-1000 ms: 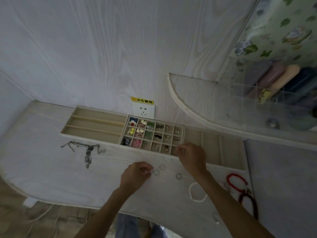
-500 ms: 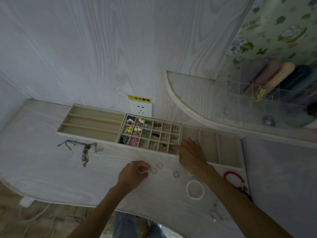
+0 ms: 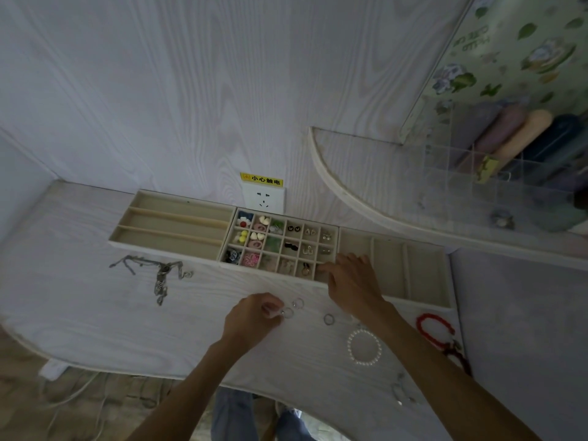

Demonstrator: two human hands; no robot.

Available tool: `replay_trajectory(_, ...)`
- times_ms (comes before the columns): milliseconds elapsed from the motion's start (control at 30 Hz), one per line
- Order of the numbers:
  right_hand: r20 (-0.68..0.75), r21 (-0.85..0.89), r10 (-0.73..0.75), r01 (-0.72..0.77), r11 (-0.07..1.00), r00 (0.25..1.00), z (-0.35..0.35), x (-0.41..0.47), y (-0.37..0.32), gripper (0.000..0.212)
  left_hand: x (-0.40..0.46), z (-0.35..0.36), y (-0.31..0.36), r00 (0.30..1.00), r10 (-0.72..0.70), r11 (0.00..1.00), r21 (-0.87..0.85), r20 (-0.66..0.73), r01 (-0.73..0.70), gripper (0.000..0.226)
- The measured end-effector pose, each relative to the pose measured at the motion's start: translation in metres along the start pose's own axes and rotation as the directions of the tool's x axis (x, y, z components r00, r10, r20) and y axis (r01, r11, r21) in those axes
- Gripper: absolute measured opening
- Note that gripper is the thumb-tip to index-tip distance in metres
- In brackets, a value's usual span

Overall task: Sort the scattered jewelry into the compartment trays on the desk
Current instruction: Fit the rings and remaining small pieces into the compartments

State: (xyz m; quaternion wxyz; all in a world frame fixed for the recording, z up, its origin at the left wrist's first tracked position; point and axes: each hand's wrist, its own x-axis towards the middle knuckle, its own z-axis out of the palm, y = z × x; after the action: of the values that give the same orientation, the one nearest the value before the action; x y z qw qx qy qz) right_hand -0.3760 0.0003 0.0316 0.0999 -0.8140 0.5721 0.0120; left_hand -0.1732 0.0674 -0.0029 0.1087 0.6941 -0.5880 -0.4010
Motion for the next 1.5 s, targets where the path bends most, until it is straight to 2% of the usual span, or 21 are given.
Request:
replay_trajectory(67,-0.095,0.052,0.006,-0.001,0.999,0.995,-0.005,-0.009,-0.001,0.023,-0.001,0.001,0.002,1.0,0.005,1.0,-0.001,-0.018,-0.005,0.025)
replay_trajectory(133,-0.115,0.117,-0.005,0.019,0.993,0.993,-0.007,-0.023,-0.002,0.019,-0.003,0.003,0.004,0.999,0.018,1.0,-0.001,-0.038,-0.018,0.028)
replay_trajectory(233,0.026,0.149,-0.068,0.063,0.987,0.997,0.0,-0.042,0.001,0.024,-0.006,0.007,0.008,0.997,0.054,0.998,0.014,-0.057,-0.054,0.027)
replay_trajectory(333,0.083,0.168,-0.082,0.068,0.984,0.993,0.01,-0.049,0.008,0.024,-0.006,0.009,0.01,0.996,0.06,0.997,0.043,-0.06,-0.058,0.021)
replay_trajectory(400,0.109,0.085,-0.107,0.098,0.992,0.988,0.011,-0.051,0.006,0.018,-0.006,0.01,0.009,0.997,0.056,0.997,0.054,-0.056,-0.053,0.018)
replay_trajectory(433,0.118,0.026,-0.112,0.11,0.994,0.987,0.011,-0.052,0.005,0.008,-0.006,0.01,0.009,0.997,0.052,0.997,0.053,-0.052,-0.049,0.018)
replay_trajectory(500,0.134,0.012,-0.106,0.105,0.994,0.985,0.012,-0.053,0.001,0.025,-0.007,0.009,0.008,0.997,0.056,0.997,0.048,-0.049,-0.054,0.019)
replay_trajectory(567,0.12,0.072,-0.108,0.1,0.992,0.987,0.021,-0.053,0.003,0.032,-0.009,0.008,0.009,0.998,0.053,0.998,0.028,-0.047,-0.052,0.026)
replay_trajectory(667,0.117,0.198,-0.078,0.054,0.979,0.99,0.023,-0.054,0.001,0.004,-0.014,0.006,0.011,0.996,0.04,0.999,0.005,-0.075,-0.04,0.032)
replay_trajectory(700,0.133,0.246,-0.003,-0.03,0.969,0.991,0.022,-0.054,0.0,0.011,-0.015,0.006,0.013,0.995,0.038,0.999,-0.01,-0.089,-0.039,0.029)
replay_trajectory(767,0.176,0.376,0.084,-0.146,0.915,0.981,0.024,-0.052,0.002,0.012,-0.015,0.007,0.018,0.997,0.035,0.997,-0.061,-0.075,-0.039,0.021)
replay_trajectory(833,0.183,0.484,0.131,-0.206,0.85,0.974,0.02,-0.051,-0.001,0.007,-0.012,0.009,0.025,1.0,0.021,0.992,-0.127,0.012,-0.019,0.015)
replay_trajectory(900,0.173,0.65,0.203,-0.267,0.711,0.964,0.015,-0.051,-0.003,0.008,-0.009,0.011,0.034,0.993,0.018,0.975,-0.223,0.116,0.008,0.014)
replay_trajectory(967,0.182,0.768,0.283,-0.316,0.556,0.942,0.008,-0.049,-0.006,0.022,-0.006,0.012,0.047,0.984,0.023,0.944,-0.329,0.177,0.037,0.016)
replay_trajectory(1033,0.19,0.838,0.312,-0.319,0.442,0.931,0.0,-0.045,-0.01,0.018,-0.005,0.012,0.059,0.986,-0.019,0.897,-0.433,0.168,0.091,0.019)
replay_trajectory(1100,0.183,0.863,0.326,-0.31,0.399,0.927,-0.005,-0.039,-0.012,0.01,-0.001,0.011,0.064,0.991,-0.07,0.849,-0.515,0.118,0.121,0.021)
replay_trajectory(1167,0.164,0.849,0.326,-0.301,0.435,0.931,-0.009,-0.036,-0.011,0.013,0.001,0.009,0.065,0.99,-0.093,0.83,-0.541,0.106,0.136,0.019)
replay_trajectory(1300,0.134,0.714,0.27,-0.282,0.641,0.954,-0.011,-0.031,-0.004,0.013,0.001,0.007,0.066,0.99,-0.075,0.818,-0.561,0.119,0.13,0.017)
replay_trajectory(1400,0.148,0.681,0.279,-0.302,0.667,0.949,-0.012,-0.024,-0.001,0.012,0.002,0.007,0.066,0.992,-0.095,0.825,-0.551,0.083,0.125,0.007)
replay_trajectory(1500,0.067,0.605,0.377,-0.339,0.721,0.924,-0.01,-0.012,0.001,0.011,0.0,0.002,0.054,0.991,-0.134,0.874,-0.468,0.021,0.129,0.01)
